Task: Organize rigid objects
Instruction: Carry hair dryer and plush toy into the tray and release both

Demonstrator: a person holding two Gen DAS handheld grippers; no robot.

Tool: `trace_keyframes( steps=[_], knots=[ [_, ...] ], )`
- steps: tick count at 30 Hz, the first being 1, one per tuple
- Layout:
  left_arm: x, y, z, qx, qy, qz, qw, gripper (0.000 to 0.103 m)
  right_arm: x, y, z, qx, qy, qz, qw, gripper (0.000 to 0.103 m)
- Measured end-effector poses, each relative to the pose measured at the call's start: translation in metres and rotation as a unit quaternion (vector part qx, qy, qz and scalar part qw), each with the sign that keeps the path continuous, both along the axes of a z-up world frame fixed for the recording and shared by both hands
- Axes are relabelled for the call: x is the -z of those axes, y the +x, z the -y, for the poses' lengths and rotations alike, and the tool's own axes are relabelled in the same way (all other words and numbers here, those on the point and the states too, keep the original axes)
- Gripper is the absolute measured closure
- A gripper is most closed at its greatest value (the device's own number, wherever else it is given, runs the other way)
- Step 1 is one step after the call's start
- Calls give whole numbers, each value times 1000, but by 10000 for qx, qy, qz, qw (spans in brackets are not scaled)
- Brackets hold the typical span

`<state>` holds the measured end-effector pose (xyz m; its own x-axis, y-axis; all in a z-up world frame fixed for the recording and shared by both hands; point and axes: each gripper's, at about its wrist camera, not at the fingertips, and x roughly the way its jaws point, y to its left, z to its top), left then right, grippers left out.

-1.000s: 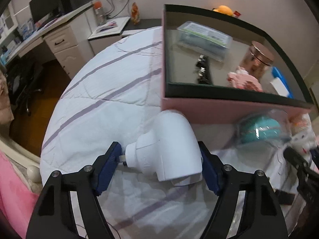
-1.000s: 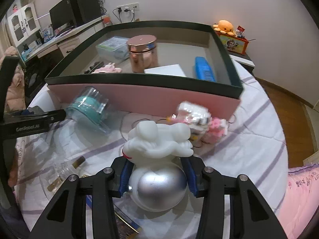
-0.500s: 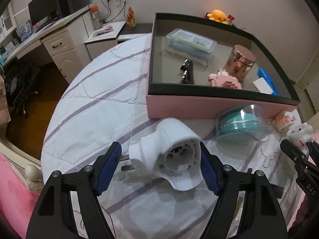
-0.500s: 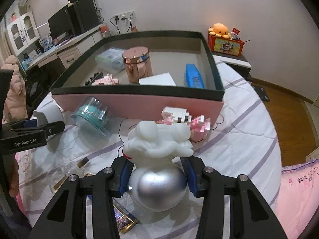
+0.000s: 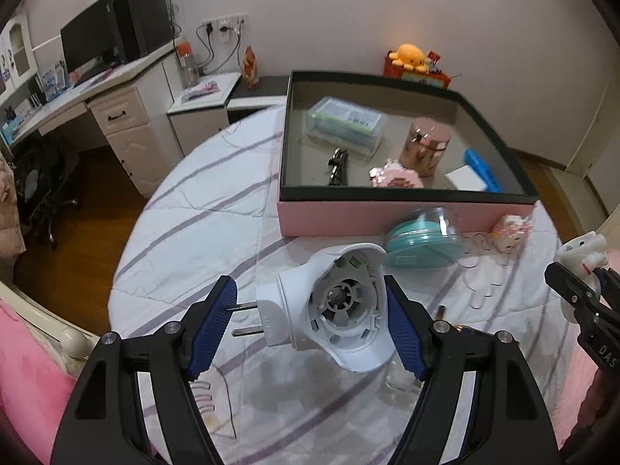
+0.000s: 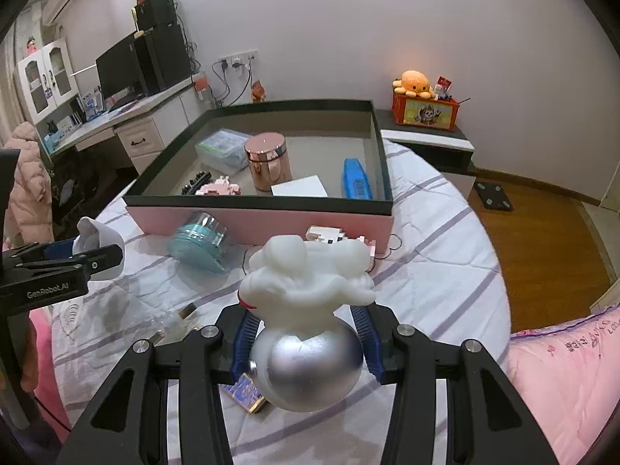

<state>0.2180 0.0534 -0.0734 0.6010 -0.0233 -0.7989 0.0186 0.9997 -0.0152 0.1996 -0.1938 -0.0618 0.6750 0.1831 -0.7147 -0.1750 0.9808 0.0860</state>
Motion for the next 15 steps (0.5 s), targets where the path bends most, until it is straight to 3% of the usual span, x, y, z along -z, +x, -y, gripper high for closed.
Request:
trace_keyframes(
  steps=[15],
  knots=[
    [-61, -70, 15, 221, 13, 879, 9959, 27, -56, -76, 9, 79, 70, 971, 9952, 56]
  ],
)
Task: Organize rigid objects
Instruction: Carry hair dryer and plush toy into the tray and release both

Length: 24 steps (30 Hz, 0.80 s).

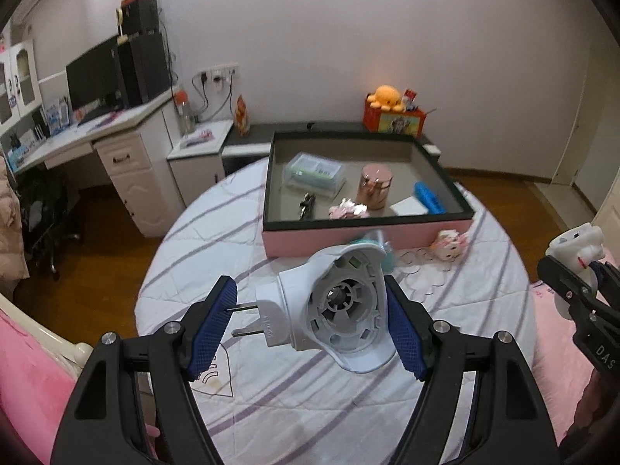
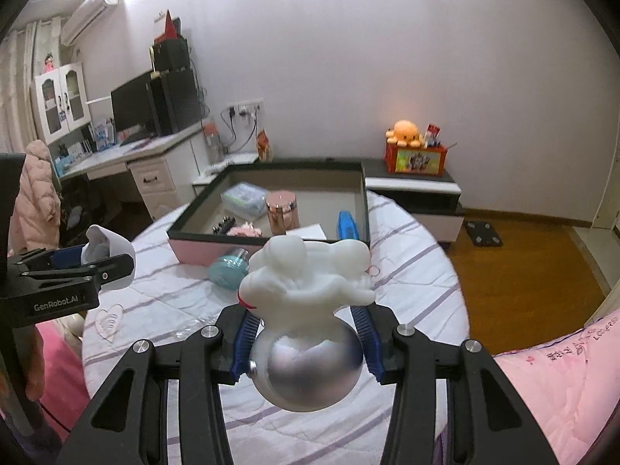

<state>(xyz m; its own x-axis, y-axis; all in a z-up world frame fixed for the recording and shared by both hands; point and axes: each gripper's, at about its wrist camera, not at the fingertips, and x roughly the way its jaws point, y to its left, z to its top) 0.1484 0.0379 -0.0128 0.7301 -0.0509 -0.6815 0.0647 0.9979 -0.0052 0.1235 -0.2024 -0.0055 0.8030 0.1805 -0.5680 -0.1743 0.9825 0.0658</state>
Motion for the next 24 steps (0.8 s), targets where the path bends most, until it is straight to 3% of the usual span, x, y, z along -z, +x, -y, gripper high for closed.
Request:
trace_keyframes(
  steps=[9, 24],
  knots=[
    [-28, -33, 6, -29, 67, 499, 9987, 27, -19, -30, 2, -9, 22, 358, 9994, 56],
    [-31, -44, 7, -43, 57, 605, 9981, 27, -24, -39, 1, 6, 10, 472, 9989, 56]
  ],
)
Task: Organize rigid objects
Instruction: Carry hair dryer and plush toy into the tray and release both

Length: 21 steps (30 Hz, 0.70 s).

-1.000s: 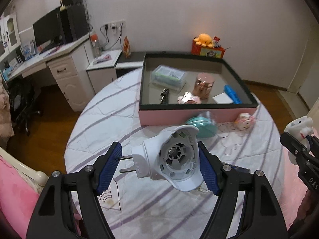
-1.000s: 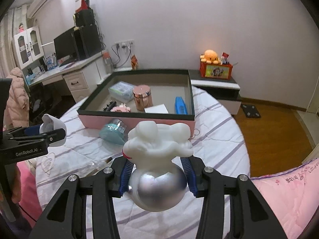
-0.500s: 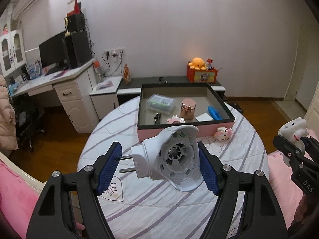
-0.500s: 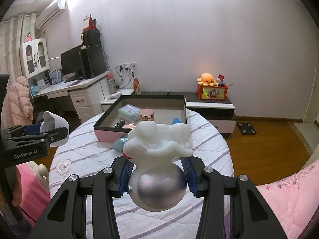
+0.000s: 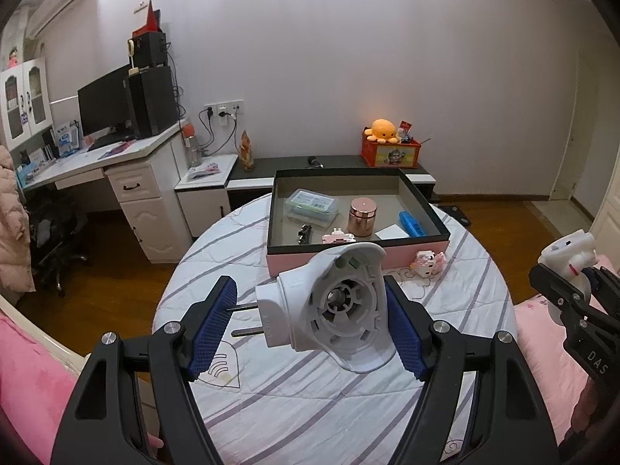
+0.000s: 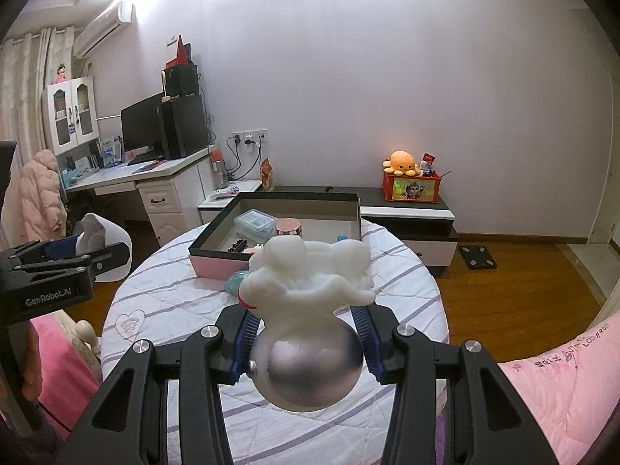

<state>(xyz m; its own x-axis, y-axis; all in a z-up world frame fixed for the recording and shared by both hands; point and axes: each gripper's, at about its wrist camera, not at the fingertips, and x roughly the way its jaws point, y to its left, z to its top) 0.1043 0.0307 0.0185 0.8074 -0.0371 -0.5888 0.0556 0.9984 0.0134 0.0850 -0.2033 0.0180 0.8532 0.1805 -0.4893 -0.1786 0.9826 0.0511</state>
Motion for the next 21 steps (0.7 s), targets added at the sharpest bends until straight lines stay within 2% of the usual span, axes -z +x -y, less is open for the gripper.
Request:
trace_keyframes(
  steps=[11, 21],
  knots=[
    [3, 20, 4, 30, 65, -88, 9999, 27, 3, 12, 2, -28, -4, -120, 9999, 55],
    [6, 57, 12, 18, 257, -151, 9996, 27, 5, 41, 4, -40, -27, -169, 9998, 55]
  ],
)
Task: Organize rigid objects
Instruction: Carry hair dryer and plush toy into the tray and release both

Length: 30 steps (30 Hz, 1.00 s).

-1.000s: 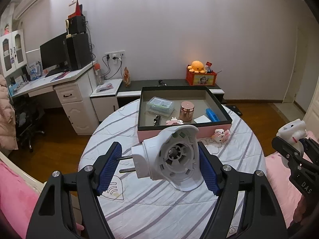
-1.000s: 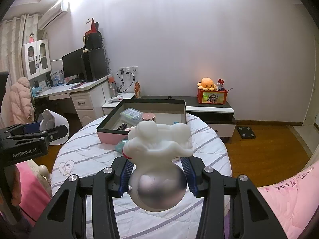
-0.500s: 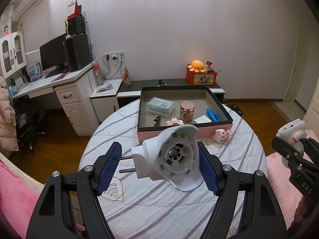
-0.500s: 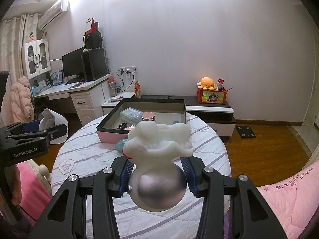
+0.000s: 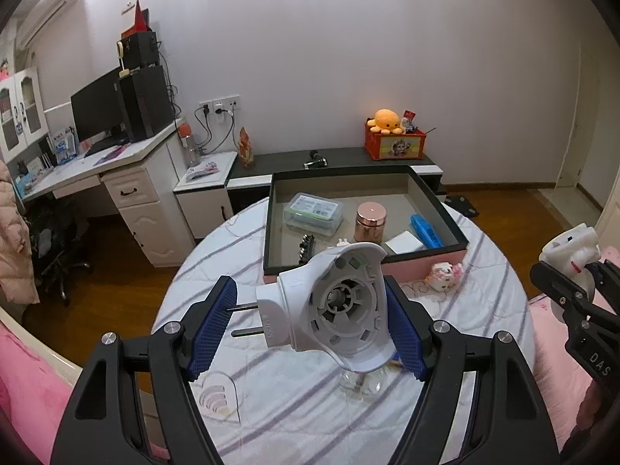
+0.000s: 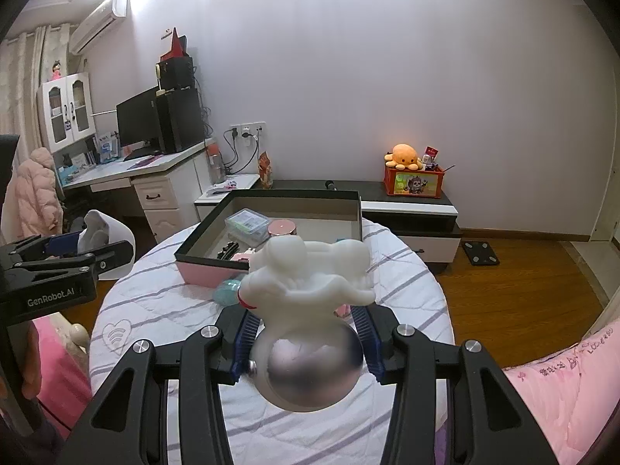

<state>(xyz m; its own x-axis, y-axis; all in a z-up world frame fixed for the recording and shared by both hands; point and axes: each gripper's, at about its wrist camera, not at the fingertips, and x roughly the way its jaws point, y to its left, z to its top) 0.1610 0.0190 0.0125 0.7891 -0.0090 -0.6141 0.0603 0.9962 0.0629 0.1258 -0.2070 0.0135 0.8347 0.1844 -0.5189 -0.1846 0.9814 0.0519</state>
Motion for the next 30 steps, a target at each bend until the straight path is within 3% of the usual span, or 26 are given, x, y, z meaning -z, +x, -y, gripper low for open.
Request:
trace_keyframes(
  steps=[7, 12, 16, 22, 30],
  knots=[
    [6, 42, 4, 59, 46, -132, 9999, 27, 3, 35, 0, -24, -49, -66, 10000, 55],
    [18, 82, 2, 173, -16, -436, 9989, 27, 1, 67, 0, -1, -123, -71, 9999, 55],
    [26, 111, 5, 184, 150, -588, 9980, 27, 1, 97, -1, -37, -150, -97, 9998, 55],
    [38, 148, 7, 212, 292, -738, 9966, 27, 22, 145, -2, -191, -80, -453, 9988, 55],
    [75, 192, 1, 134, 221, -1296, 9912, 27, 58, 193, -5, -309, -150, -972, 9947, 55]
  ],
)
